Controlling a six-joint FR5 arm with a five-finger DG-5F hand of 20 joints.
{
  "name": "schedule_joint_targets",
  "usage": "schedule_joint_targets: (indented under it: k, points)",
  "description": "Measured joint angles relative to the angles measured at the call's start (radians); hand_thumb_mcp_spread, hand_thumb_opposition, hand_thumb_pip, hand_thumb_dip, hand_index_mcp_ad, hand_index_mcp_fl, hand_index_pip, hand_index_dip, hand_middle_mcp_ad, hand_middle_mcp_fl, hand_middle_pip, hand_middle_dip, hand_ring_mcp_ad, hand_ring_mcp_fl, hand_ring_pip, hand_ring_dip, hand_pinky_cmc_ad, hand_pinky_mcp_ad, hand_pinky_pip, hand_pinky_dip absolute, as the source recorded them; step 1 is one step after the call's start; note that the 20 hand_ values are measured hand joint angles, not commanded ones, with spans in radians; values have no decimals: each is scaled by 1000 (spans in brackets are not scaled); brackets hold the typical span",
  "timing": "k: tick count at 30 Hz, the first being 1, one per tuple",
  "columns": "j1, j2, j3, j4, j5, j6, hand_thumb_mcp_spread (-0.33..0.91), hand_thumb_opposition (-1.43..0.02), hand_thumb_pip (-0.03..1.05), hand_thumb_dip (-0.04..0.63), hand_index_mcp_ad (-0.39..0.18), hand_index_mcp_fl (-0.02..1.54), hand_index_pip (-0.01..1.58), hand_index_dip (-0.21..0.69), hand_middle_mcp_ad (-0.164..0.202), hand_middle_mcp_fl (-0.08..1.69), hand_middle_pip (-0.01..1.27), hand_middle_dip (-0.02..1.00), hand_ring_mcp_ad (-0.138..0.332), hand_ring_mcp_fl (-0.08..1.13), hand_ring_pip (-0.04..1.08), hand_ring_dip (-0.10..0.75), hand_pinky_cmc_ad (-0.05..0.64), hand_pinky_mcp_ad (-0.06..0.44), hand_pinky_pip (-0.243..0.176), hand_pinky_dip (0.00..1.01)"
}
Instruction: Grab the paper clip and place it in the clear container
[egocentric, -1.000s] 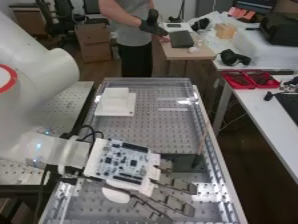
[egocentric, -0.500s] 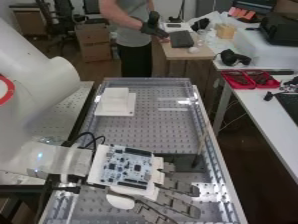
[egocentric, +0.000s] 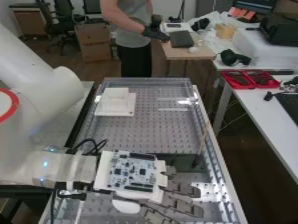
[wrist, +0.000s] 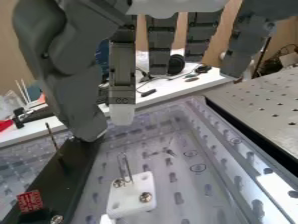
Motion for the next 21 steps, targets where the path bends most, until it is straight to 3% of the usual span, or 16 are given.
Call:
schedule_joint_targets:
  k: [11, 21]
  points:
    - [-18, -42, 52, -33, -65, -60, 405, -813, 654, 264, -136, 220, 1557, 204, 42, 140, 138, 188, 129, -3, 99, 96, 353, 300, -26, 286]
    - [-36, -50, 69, -41, -119, -83, 417, -819, 693, 265, -147, 216, 1555, 187, 40, 138, 138, 188, 127, -3, 99, 94, 344, 293, -26, 286]
